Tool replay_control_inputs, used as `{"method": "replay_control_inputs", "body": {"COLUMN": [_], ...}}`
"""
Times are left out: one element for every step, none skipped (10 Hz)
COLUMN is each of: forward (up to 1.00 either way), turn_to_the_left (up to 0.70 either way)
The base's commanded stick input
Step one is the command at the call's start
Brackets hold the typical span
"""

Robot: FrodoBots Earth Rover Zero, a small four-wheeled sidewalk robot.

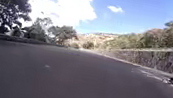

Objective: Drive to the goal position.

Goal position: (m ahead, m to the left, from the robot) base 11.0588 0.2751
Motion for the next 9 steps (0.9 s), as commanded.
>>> {"method": "replay_control_inputs", "body": {"forward": [0.5,0.5,0.5,0.5,0.5,0.5,0.5,0.5,0.5], "turn_to_the_left": [0.0,0.0,0.0,0.0,0.0,0.0,0.0,0.0,0.0]}}
